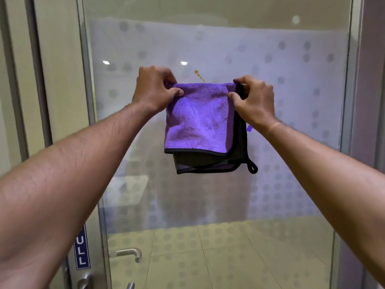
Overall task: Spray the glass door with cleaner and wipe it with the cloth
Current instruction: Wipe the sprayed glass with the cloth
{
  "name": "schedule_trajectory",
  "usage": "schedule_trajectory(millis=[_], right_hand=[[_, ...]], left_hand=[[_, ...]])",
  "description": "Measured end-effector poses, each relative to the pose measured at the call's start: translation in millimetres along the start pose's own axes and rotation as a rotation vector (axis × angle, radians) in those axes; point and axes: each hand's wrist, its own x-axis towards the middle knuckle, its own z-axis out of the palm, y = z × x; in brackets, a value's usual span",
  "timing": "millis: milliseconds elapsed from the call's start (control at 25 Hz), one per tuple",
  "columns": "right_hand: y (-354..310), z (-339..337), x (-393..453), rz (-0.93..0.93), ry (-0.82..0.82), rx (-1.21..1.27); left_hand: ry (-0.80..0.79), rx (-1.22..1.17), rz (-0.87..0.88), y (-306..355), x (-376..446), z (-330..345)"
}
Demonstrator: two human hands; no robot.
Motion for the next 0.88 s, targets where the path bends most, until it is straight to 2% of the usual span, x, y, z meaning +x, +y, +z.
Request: schedule_trajectory(millis=[200,320,400,480,560,680,760,880], right_hand=[[-1,15,-9,-0.241,0.157,-0.391],[-13,24,-13,-0.374,0.094,-0.39],[-22,31,-20,-0.311,0.029,-0.368],[-33,42,-32,-0.216,0.03,-0.308],[-49,58,-49,-0.126,-0.064,-0.242],[-62,83,-64,-0.086,-0.204,-0.308],[-59,93,-68,-0.118,-0.186,-0.394],[-55,102,-69,-0.15,-0.093,-0.411]], left_hand=[[0.041,0.002,0.009,-5,1,8],[0.057,0.015,0.022,-4,1,9],[0.061,0.028,0.021,-3,0,9],[0.056,0.041,0.024,-3,0,8],[0.059,0.063,0.049,-5,1,8],[0.116,0.25,0.141,-14,-1,8],[0.166,0.438,0.192,-28,-3,5],[0.195,0.547,0.219,-51,-5,0]])
